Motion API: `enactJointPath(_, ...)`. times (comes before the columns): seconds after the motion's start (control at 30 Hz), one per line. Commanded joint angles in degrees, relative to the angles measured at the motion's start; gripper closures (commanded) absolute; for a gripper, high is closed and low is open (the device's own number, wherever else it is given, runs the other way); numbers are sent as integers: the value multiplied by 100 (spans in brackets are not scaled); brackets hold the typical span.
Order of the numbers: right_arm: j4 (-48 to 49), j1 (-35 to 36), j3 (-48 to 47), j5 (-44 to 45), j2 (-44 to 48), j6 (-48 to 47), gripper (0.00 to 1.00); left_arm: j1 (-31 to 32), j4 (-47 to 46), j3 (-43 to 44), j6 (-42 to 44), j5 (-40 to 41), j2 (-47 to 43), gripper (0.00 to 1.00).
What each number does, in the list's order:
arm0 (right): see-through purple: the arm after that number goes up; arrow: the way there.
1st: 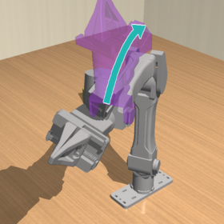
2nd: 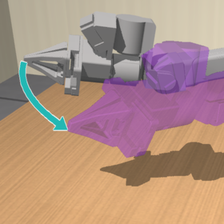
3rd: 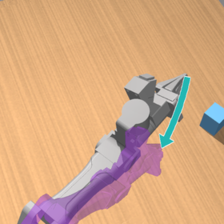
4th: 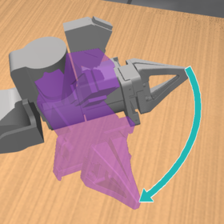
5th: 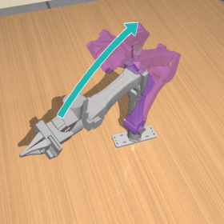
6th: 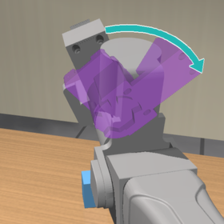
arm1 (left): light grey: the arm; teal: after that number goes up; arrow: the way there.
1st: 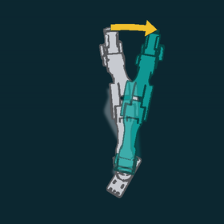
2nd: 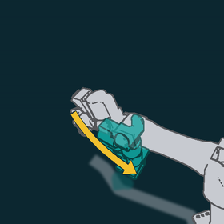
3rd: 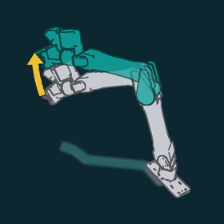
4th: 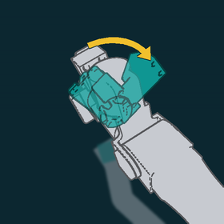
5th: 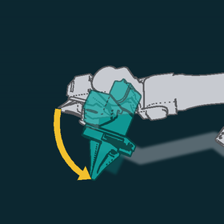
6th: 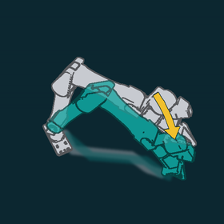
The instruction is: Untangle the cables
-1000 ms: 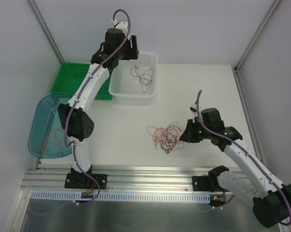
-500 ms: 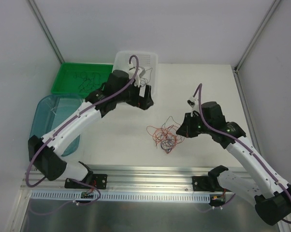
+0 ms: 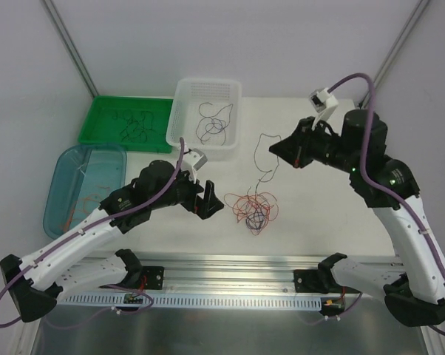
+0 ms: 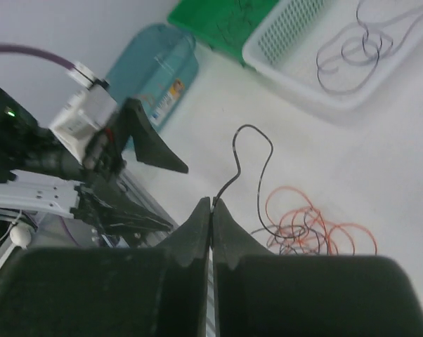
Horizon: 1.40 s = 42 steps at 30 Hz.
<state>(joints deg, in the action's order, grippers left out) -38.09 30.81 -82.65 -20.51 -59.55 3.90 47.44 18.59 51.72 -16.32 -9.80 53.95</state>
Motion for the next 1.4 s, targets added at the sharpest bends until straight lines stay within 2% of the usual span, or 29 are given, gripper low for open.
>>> enactJointPath(0.0, 239, 31, -1154, -111, -231, -153, 98, 20, -303, -145, -117, 189, -411, 2)
enactJointPath(0.07, 398, 22, -1768, -111, -346, -144, 98, 20, -321, -171, -91, 189, -543, 2)
enactJointPath(0.17, 959, 22, -2096, -76, -452, -13, 98, 20, -330, -163, -3, 233, -614, 2)
enactJointPath(0.3, 2117, 22, -1931, -41, -391, 251, 96, 20, -373, -136, 76, 216, -640, 2)
enactJointPath(0.4, 2524, 22, -1528, 12, -338, 497, 96, 20, -426, -145, 85, 225, -649, 2)
enactJointPath(0.5, 2473, 39, -1220, -224, -391, 795, 95, 20, -628, -180, 58, 137, -614, 2)
enactJointPath(0.63, 2727, 188, -9, -287, -198, 1147, 95, 28, -1181, -259, -20, -30, -500, 2)
enactJointPath(0.77, 2701, 382, 494, -225, -101, 1174, 96, 55, -2093, -303, 6, -22, -229, 3)
enactJointPath(0.97, 2596, 637, 663, -93, -74, 1130, 95, 204, -2807, -285, 155, 470, 588, 7)
enactJointPath(1.13, 2587, 760, 680, -32, -57, 1122, 95, 327, -4071, -619, 260, 453, 1046, 14)
enactJointPath(1.37, 2622, 830, 724, -14, 22, 1165, 95, 521, -4503, -532, 471, 689, 1705, 23)
